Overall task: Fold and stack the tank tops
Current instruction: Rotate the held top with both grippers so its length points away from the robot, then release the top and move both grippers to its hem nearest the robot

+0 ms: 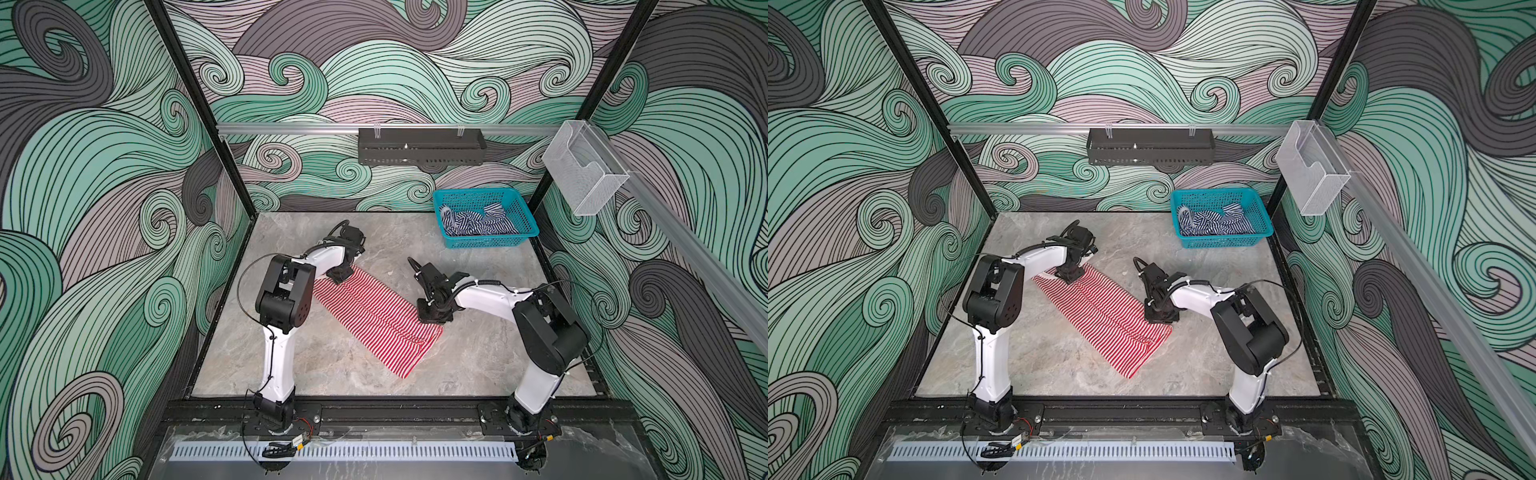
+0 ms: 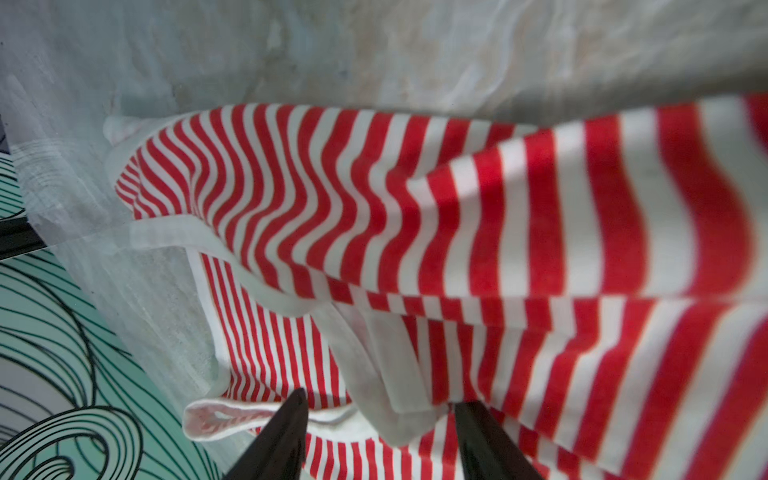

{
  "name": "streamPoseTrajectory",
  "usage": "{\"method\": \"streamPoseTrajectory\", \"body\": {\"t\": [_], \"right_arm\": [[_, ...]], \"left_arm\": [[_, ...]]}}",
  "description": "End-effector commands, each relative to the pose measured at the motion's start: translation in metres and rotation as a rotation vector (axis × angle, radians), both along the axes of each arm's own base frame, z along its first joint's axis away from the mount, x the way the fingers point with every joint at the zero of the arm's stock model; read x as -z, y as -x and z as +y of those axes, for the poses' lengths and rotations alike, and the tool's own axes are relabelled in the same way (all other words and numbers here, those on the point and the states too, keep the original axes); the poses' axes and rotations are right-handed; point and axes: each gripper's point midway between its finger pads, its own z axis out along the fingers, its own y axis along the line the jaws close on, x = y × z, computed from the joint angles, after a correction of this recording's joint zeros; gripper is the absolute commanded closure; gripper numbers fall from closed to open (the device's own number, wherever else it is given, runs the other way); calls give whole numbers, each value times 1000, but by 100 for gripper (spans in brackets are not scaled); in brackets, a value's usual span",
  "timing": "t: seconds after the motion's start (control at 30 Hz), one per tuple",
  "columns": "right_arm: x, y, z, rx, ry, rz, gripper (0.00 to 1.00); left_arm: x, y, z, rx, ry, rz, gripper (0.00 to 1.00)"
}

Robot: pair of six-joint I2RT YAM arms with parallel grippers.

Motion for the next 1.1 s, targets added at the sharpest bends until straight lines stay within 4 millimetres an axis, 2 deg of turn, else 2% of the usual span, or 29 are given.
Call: {"method": "streamPoseTrajectory", "body": {"t": [0.0,0.13,0.3,0.4,0.47,0.5,0.57,0.67,0.77,0.87,0.93,1.07], "right_arm": [[18,35,-1,-25,59,78,72],[21,57,11,-48,86,87,73],[16,81,39,-86,93,82,73],[14,99,66,-126,63,93,73],[9,110,88,-164,28,102,73],[5,112,92,-174,26,99,72],[-5,109,90,-176,44,72,71],[-25,97,79,-160,25,11,66],[-40,85,68,-138,-17,-9,51],[-45,73,61,-122,-74,-8,43],[-44,66,62,-117,-143,8,42],[-40,57,74,-95,-302,53,43]], "left_arm": [[22,-10,15,25,-111,39,42],[24,-45,2,55,-97,18,42],[25,-93,-14,69,-89,-27,42],[16,-107,-22,55,-62,-56,42],[3,-108,-27,44,-17,-84,42],[-4,-106,-28,41,3,-99,42],[-24,-101,-30,41,38,-145,42],[-65,-86,-30,54,105,-223,41],[-101,-59,-29,70,164,-255,41],[-121,-25,-31,83,245,-250,40],[-120,5,-32,108,285,-206,39],[-101,60,-24,146,287,-122,39]]}}
